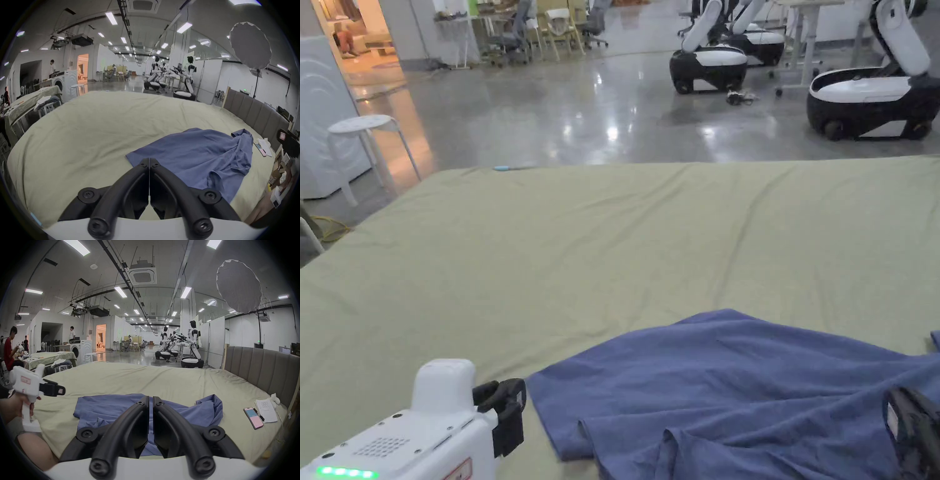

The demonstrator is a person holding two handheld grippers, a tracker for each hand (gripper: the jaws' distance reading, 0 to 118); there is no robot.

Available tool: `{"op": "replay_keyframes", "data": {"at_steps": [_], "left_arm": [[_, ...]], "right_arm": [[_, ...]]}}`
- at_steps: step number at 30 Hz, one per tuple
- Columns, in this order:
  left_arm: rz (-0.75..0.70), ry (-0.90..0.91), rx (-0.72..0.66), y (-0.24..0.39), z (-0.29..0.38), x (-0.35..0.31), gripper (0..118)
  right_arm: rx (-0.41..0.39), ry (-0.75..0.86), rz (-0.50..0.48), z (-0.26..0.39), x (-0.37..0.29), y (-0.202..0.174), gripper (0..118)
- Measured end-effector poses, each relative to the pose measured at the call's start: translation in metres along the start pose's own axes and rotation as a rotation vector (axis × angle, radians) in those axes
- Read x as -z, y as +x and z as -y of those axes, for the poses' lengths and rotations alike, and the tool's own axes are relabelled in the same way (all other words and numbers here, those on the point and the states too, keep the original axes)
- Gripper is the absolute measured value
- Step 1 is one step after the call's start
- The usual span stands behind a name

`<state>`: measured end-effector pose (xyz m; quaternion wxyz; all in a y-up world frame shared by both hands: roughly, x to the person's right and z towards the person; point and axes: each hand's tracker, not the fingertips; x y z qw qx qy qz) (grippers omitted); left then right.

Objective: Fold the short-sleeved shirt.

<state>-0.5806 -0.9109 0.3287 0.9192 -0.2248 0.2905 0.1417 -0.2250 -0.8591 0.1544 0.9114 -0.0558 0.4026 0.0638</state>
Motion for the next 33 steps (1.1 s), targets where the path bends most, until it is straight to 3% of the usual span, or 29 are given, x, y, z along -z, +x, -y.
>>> {"op": "replay_keyframes", "data": {"at_steps": [1,2,3,6,9,11,12,14,15,17,18,19,24,27,30,31,32,33], "left_arm": [[-0.018,-0.003,-0.002,0.001,-0.006,0.012,39],[-0.017,-0.005,-0.005,-0.001,-0.013,0.029,75],[-0.008,-0.045,-0.002,-0.003,-0.021,0.048,102],[-0.001,-0.165,-0.081,-0.010,-0.032,0.096,102],[-0.094,-0.223,-0.107,-0.011,-0.030,0.136,102],[-0.116,-0.289,-0.092,-0.001,-0.022,0.150,100],[-0.114,-0.369,-0.056,0.005,-0.019,0.158,91],[-0.181,-0.298,0.034,0.020,-0.020,0.148,86],[-0.159,-0.318,0.050,0.022,-0.020,0.150,65],[-0.126,-0.331,0.095,0.031,-0.023,0.147,36],[-0.105,-0.333,0.142,0.034,-0.024,0.144,9],[-0.077,-0.332,0.161,0.034,-0.022,0.140,4],[-0.012,-0.258,0.055,0.025,-0.022,0.112,4],[-0.002,-0.178,0.074,0.028,-0.025,0.084,4],[0.013,-0.145,0.079,0.026,-0.031,0.072,4],[0.017,-0.128,0.080,0.026,-0.033,0.070,4],[0.018,-0.112,0.083,0.027,-0.035,0.069,4],[0.023,-0.110,0.089,0.029,-0.037,0.069,4]], "right_arm": [[-0.001,-0.003,0.000,0.000,0.000,0.000,7],[-0.002,-0.007,-0.001,-0.001,0.002,-0.001,7],[-0.003,-0.009,-0.001,-0.001,0.002,-0.001,7],[0.002,-0.014,-0.005,-0.002,0.005,0.000,7],[0.005,-0.022,-0.006,-0.001,0.007,0.001,7],[0.005,-0.032,-0.003,0.000,0.011,0.004,7],[0.007,-0.037,-0.007,0.000,0.013,0.004,7],[0.009,-0.042,-0.011,0.001,0.014,0.006,7],[0.010,-0.045,-0.013,0.001,0.014,0.006,7],[0.018,-0.048,-0.019,0.000,0.016,0.006,7],[0.023,-0.050,-0.023,-0.001,0.017,0.007,7],[0.026,-0.050,-0.026,-0.001,0.017,0.007,7],[0.073,-0.045,-0.031,-0.005,0.011,0.018,7],[0.079,-0.056,-0.017,-0.020,0.015,0.043,7],[0.052,-0.098,0.124,-0.046,0.044,0.095,8],[0.030,-0.117,0.145,-0.052,0.056,0.114,18],[0.030,-0.134,0.170,-0.055,0.071,0.136,38],[0.039,-0.153,0.200,-0.057,0.084,0.156,68]]}}
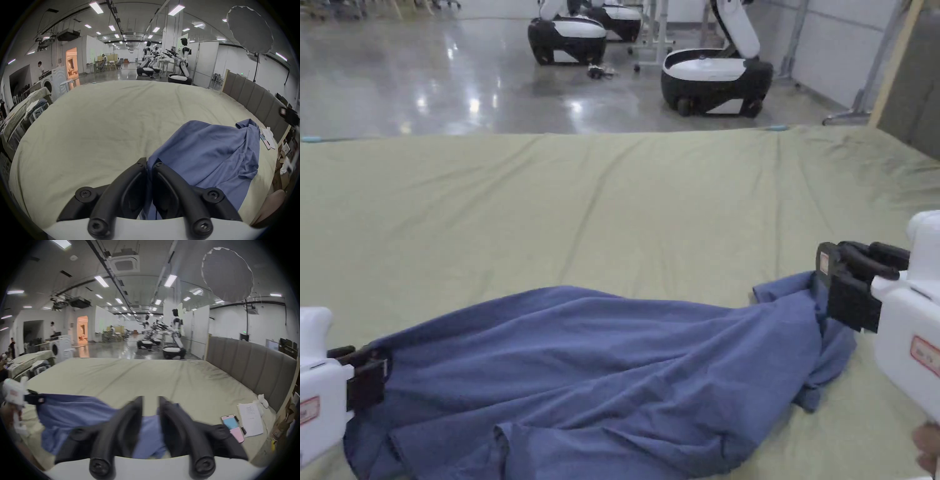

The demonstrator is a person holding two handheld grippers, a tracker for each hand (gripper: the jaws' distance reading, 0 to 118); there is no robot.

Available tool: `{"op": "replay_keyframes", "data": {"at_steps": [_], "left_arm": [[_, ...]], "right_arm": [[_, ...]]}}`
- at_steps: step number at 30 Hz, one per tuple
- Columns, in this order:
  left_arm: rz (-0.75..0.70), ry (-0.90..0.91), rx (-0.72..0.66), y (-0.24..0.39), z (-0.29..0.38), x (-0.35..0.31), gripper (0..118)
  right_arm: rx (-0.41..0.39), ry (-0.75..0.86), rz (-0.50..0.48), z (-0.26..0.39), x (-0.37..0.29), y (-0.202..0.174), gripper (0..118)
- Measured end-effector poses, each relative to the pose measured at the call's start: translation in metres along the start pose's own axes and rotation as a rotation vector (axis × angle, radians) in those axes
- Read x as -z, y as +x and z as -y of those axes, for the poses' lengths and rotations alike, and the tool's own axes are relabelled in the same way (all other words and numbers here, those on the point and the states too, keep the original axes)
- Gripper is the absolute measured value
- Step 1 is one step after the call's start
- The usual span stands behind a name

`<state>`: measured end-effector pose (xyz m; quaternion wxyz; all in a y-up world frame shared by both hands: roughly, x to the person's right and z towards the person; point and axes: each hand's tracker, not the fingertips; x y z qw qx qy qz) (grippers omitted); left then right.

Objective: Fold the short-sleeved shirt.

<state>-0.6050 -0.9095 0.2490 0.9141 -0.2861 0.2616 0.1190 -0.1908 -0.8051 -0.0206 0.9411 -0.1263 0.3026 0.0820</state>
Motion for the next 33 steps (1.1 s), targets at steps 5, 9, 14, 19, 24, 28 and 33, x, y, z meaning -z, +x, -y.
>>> {"op": "replay_keyframes", "data": {"at_steps": [5,9,14,19,24,28,33], "left_arm": [[0.022,-0.003,0.037,0.006,-0.007,0.002,4],[0.040,-0.014,0.013,0.006,-0.010,0.005,4],[0.032,-0.035,0.019,-0.001,-0.010,0.012,4],[0.043,-0.047,0.026,-0.001,-0.007,0.016,4],[0.037,-0.012,0.041,-0.001,-0.017,0.000,4],[0.046,0.069,0.032,0.000,-0.041,-0.036,4],[0.036,0.206,-0.047,-0.030,-0.063,-0.087,4]], "right_arm": [[0.022,-0.246,0.108,0.021,0.102,0.081,92],[0.200,-0.468,0.082,0.056,0.155,0.109,92],[0.198,-0.508,0.011,0.080,0.171,0.097,84],[0.156,-0.483,-0.024,0.080,0.164,0.081,6],[0.203,-0.409,0.008,0.067,0.138,0.087,5],[0.137,-0.319,0.013,0.039,0.100,0.087,5],[0.112,-0.233,-0.029,-0.012,0.039,0.086,5]]}}
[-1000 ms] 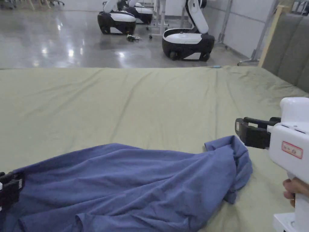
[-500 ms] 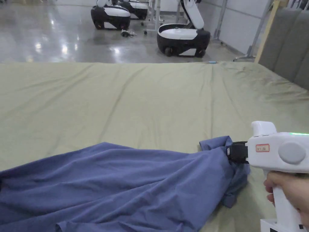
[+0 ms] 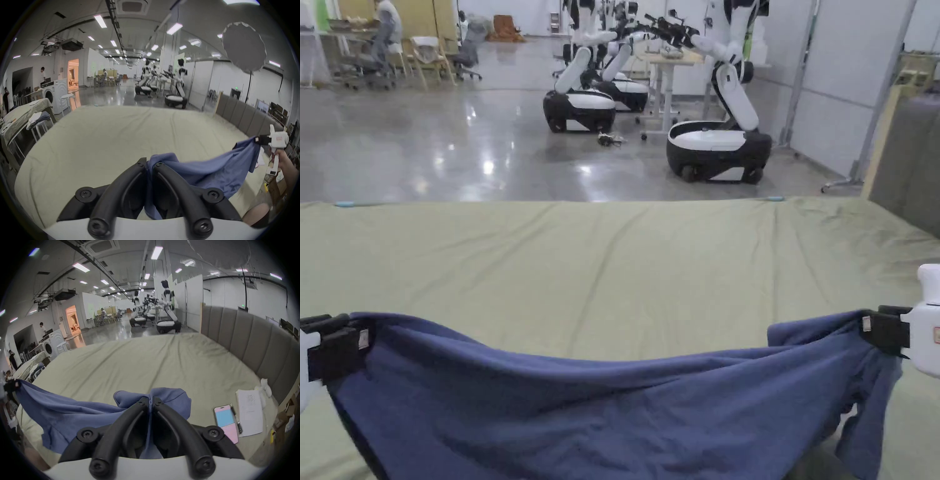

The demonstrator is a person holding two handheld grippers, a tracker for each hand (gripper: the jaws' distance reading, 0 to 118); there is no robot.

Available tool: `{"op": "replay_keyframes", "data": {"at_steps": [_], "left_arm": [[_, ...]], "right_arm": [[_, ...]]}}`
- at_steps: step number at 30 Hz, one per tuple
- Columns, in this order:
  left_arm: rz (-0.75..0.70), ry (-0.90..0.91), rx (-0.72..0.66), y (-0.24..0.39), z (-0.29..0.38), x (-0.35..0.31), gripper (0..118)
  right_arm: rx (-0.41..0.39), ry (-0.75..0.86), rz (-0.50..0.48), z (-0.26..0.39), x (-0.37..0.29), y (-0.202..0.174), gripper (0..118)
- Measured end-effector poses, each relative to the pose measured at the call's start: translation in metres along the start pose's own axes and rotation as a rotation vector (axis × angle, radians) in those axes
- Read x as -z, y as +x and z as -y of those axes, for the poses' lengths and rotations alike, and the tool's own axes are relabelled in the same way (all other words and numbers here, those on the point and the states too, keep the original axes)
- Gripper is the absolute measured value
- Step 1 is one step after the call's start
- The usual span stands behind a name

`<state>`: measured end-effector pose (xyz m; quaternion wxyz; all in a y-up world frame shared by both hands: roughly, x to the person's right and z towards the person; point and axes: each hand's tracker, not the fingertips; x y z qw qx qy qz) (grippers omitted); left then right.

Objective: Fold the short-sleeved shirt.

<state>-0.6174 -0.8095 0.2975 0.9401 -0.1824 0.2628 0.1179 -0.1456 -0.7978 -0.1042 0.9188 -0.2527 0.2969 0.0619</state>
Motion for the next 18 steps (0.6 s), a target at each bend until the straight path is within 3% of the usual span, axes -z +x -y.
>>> {"op": "replay_keyframes", "data": {"at_steps": [5,11,14,18], "left_arm": [[-0.017,0.118,0.012,-0.005,-0.062,-0.074,4],[-0.051,0.201,-0.048,-0.030,-0.105,-0.154,4],[-0.105,0.257,0.042,-0.033,-0.116,-0.182,3],[-0.083,0.283,0.019,-0.031,-0.123,-0.206,3]], "right_arm": [[-0.030,0.109,0.000,-0.042,-0.087,-0.004,5],[0.016,0.227,-0.030,-0.072,-0.178,0.010,5],[-0.016,0.248,-0.033,-0.077,-0.207,0.010,5],[-0.043,0.264,-0.028,-0.078,-0.231,-0.001,5]]}}
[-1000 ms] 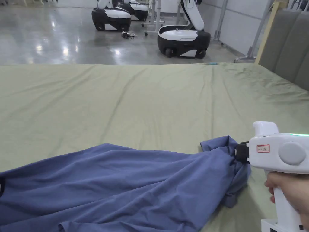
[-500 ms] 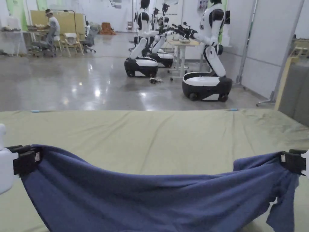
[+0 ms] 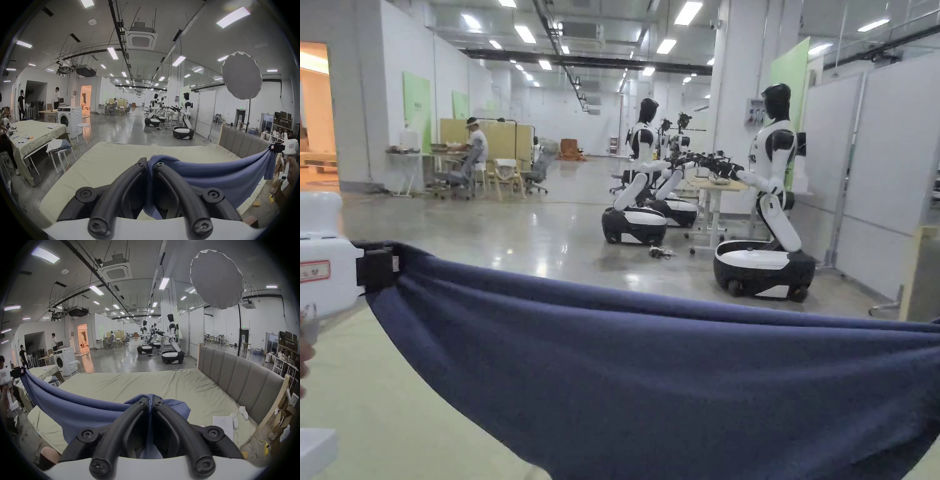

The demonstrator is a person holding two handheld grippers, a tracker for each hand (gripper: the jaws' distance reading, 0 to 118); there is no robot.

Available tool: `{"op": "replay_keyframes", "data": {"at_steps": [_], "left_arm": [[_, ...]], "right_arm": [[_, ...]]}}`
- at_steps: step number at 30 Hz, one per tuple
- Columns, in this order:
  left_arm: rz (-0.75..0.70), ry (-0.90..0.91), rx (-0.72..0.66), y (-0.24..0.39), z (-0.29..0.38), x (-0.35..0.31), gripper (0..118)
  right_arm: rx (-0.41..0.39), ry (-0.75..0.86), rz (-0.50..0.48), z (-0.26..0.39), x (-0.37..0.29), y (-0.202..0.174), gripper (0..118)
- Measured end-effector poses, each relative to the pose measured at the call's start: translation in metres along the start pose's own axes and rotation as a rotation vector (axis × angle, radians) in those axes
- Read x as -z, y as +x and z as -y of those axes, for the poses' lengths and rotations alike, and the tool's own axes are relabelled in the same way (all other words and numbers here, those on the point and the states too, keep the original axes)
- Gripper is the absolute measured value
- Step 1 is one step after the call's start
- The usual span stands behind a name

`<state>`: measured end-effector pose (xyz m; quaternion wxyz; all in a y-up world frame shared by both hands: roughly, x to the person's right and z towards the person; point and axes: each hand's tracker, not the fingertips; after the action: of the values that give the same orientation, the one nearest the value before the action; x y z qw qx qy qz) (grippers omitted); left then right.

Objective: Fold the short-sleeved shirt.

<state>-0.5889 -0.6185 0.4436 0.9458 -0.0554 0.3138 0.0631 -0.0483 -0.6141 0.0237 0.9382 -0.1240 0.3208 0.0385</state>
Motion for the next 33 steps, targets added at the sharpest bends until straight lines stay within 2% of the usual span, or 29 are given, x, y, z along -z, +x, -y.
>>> {"op": "replay_keyframes", "data": {"at_steps": [5,9,14,17,27,30,33], "left_arm": [[-0.011,0.006,0.002,-0.004,-0.005,0.002,3],[-0.039,-0.004,-0.006,-0.014,-0.011,0.026,3],[-0.092,-0.028,-0.004,-0.023,-0.023,0.078,3],[-0.164,-0.002,0.079,-0.018,-0.028,0.114,3],[-0.252,0.080,0.136,-0.009,-0.053,0.241,3],[-0.248,0.083,0.135,-0.005,-0.049,0.283,3],[-0.264,0.053,0.153,0.003,-0.024,0.314,3]], "right_arm": [[-0.073,0.000,-0.001,-0.008,0.004,-0.019,5],[-0.085,0.003,0.002,-0.019,0.026,-0.030,5],[-0.088,0.012,0.014,-0.041,0.084,-0.048,5],[-0.064,0.034,0.028,-0.058,0.126,-0.059,5],[-0.064,0.151,0.150,-0.109,0.267,-0.086,5],[-0.067,0.177,0.179,-0.103,0.303,-0.087,5],[-0.109,0.131,0.195,-0.079,0.341,-0.088,5]]}}
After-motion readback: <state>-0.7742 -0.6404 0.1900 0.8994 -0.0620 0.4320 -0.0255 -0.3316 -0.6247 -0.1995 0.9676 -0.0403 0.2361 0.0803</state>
